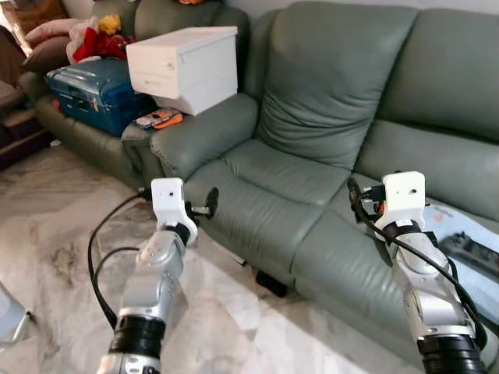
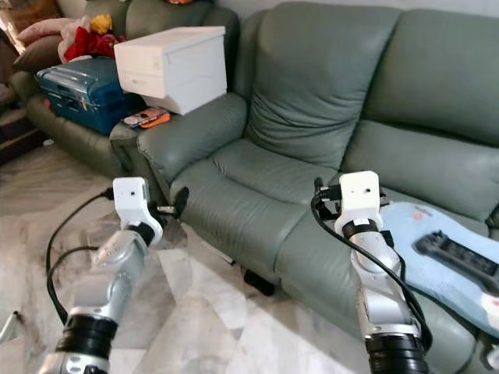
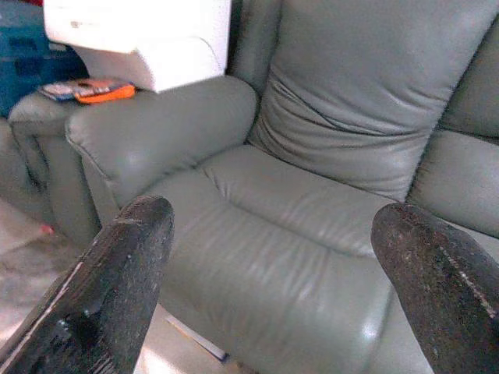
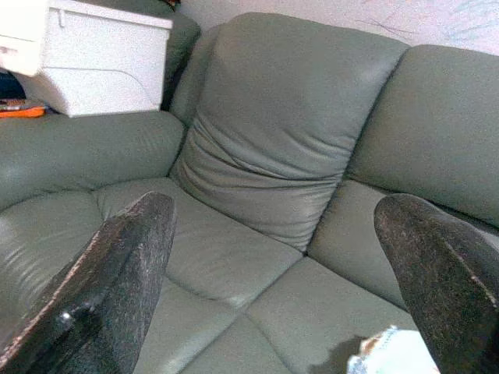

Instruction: Picking trash to rubbish bin

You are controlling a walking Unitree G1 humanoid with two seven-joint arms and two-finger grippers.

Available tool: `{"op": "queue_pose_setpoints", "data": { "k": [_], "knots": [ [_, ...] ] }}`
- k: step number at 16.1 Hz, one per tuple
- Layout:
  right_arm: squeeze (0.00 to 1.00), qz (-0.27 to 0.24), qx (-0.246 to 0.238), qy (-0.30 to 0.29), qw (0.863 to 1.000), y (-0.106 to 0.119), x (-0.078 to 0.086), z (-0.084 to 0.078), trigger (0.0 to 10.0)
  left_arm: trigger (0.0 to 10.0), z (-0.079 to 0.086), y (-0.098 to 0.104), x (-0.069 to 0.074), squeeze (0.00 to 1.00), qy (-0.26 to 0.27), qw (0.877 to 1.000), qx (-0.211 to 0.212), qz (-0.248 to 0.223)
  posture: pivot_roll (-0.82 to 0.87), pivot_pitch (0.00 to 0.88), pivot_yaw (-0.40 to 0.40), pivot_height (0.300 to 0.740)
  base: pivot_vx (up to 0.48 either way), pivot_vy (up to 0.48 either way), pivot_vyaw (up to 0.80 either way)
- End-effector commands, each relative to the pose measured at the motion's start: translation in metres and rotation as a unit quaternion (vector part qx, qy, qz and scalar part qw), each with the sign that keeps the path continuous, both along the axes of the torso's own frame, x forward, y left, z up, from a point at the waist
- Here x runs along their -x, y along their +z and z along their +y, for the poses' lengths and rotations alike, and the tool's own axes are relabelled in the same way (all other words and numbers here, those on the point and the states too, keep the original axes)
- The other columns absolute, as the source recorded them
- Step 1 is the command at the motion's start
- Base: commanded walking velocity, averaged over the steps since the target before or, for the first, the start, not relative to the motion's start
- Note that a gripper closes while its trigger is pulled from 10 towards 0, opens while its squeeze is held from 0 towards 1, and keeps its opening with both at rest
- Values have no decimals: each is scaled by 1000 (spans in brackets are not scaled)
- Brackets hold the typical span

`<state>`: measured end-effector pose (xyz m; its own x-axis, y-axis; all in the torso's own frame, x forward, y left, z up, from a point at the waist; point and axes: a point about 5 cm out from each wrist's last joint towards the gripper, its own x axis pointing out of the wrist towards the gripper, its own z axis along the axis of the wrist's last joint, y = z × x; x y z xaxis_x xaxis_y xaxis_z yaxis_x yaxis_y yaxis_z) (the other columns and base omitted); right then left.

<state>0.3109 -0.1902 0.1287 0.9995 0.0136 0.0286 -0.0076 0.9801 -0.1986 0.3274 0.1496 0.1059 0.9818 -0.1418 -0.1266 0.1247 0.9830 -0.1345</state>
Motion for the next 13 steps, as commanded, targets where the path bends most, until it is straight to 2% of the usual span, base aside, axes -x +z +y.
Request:
{"op": "queue_pose_setpoints", "data": {
  "k": [1, 5, 6, 7, 8, 9, 11, 13],
  "knots": [
    [0, 22, 7, 10, 1000, -14, 0, 5, 10000, 10000, 8, -14, 2, 0, 3, 999, -22, 29, -51, 13, 45, 740, 0, 0, 0],
    [0, 127, 14, -14, 992, -70, 3, -7, 10000, 10000, 14, -58, 8, 0, -12, 992, -72, 98, -51, 2, 56, 740, 0, 0, 0],
    [0, 177, -21, -30, 983, -89, 6, -11, 10000, 10000, 16, -70, 12, 0, -18, 989, -87, 119, -53, 0, 59, 740, 0, 0, 0],
    [0, 232, -72, -67, 968, -111, 14, -16, 10000, 10000, 19, -85, 20, 0, -22, 984, -100, 149, -54, 0, 63, 740, 0, 0, 0],
    [0, 243, -82, -75, 964, -115, 16, -18, 10000, 10000, 20, -89, 22, 0, -25, 982, -104, 158, -54, 0, 63, 740, 0, 0, 0],
    [0, 280, -109, -104, 948, -131, 27, -23, 10000, 10000, 27, -109, 36, 0, -26, 971, -109, 211, -53, 0, 67, 740, 0, 0, 0],
    [0, 311, -120, -104, 937, -144, 35, -19, 10000, 10000, 33, -127, 52, 0, -27, 957, -114, 265, -52, 0, 69, 740, 0, 0, 0],
    [0, 346, -99, -65, 931, -157, 44, -7, 10000, 10000, 41, -145, 71, 0, -24, 938, -123, 322, -50, 0, 68, 740, 0, 0, 0]
  ]
}}
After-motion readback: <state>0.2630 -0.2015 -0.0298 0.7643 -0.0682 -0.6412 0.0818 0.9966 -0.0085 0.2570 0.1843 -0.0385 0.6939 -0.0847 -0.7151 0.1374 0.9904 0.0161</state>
